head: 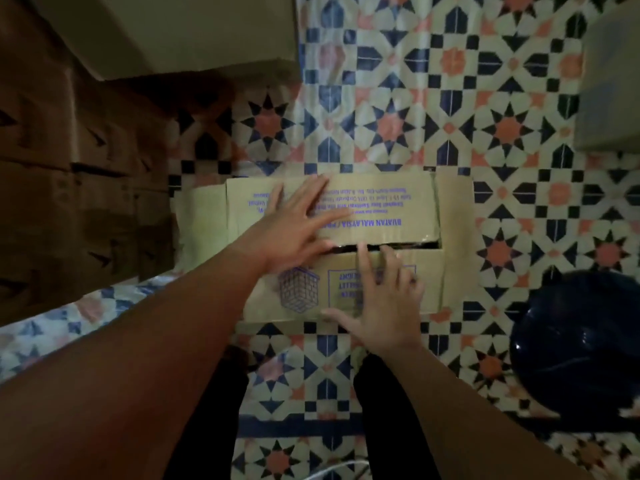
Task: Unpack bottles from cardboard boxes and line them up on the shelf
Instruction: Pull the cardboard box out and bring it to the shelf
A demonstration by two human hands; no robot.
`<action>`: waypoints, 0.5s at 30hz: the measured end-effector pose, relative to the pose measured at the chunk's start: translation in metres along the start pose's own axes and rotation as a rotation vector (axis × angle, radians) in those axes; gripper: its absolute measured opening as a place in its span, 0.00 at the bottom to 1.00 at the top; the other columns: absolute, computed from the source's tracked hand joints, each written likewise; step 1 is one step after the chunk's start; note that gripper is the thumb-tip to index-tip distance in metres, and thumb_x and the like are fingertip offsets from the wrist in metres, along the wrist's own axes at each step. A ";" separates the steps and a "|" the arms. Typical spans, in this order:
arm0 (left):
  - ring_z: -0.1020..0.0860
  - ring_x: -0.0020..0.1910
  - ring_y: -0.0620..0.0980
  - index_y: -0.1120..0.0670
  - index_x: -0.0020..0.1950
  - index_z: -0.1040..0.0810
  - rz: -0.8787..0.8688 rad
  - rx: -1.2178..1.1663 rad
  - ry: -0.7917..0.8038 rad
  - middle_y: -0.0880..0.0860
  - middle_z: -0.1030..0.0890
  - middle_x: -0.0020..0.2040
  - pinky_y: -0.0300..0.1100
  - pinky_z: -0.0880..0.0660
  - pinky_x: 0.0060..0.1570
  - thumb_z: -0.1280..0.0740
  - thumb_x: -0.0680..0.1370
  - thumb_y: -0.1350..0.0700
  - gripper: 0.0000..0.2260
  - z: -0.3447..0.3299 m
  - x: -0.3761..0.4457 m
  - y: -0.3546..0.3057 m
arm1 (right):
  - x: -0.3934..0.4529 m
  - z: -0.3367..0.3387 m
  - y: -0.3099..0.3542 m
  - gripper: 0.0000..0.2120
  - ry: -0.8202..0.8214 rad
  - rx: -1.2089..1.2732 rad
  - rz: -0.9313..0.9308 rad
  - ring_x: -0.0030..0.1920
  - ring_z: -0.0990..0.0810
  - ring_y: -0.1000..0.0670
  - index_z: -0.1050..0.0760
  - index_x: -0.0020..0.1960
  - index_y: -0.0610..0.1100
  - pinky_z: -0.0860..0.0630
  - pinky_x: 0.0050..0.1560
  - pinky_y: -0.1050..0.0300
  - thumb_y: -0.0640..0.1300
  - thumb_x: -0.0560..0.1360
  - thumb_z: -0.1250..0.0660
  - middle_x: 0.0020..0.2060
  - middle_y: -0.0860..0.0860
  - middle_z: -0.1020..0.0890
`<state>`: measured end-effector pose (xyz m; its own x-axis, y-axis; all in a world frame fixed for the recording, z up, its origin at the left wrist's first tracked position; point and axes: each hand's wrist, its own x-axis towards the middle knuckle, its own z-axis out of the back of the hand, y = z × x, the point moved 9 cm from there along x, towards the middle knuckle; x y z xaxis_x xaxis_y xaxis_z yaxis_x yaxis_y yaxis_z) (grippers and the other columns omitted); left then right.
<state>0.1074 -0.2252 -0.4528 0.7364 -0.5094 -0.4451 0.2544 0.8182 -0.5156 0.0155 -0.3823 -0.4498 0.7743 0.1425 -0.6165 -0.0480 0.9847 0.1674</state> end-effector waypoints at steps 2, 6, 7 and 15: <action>0.67 0.81 0.50 0.36 0.82 0.46 0.087 -0.138 -0.132 0.50 0.64 0.84 0.59 0.65 0.79 0.41 0.85 0.45 0.26 0.007 -0.028 0.016 | -0.005 0.023 -0.025 0.42 -0.140 0.146 -0.011 0.74 0.38 0.38 0.55 0.82 0.57 0.36 0.71 0.33 0.74 0.76 0.46 0.79 0.43 0.45; 0.50 0.83 0.54 0.42 0.82 0.48 0.556 -0.495 -0.557 0.53 0.49 0.84 0.65 0.47 0.79 0.42 0.82 0.56 0.31 0.007 -0.093 0.084 | 0.004 0.058 -0.115 0.26 -0.337 0.288 -0.470 0.72 0.36 0.37 0.38 0.77 0.48 0.38 0.72 0.33 0.54 0.82 0.38 0.72 0.40 0.34; 0.42 0.81 0.53 0.43 0.82 0.46 0.625 -0.620 -0.625 0.53 0.42 0.83 0.62 0.41 0.78 0.42 0.81 0.55 0.30 0.000 -0.106 0.096 | 0.014 0.056 -0.133 0.25 -0.260 0.355 -0.567 0.73 0.36 0.36 0.35 0.75 0.46 0.38 0.73 0.34 0.52 0.81 0.36 0.71 0.40 0.32; 0.21 0.55 0.51 0.50 0.80 0.41 0.991 -0.703 -0.222 0.48 0.22 0.58 0.47 0.23 0.53 0.31 0.79 0.57 0.33 -0.052 -0.090 0.120 | 0.088 0.020 -0.152 0.10 0.140 0.607 -0.657 0.51 0.19 0.35 0.22 0.59 0.42 0.19 0.54 0.36 0.42 0.78 0.32 0.53 0.40 0.19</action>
<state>0.0387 -0.0946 -0.5127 0.5273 0.3610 -0.7692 -0.8154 0.4695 -0.3386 0.1035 -0.5218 -0.5141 0.4427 -0.3796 -0.8124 0.7480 0.6559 0.1011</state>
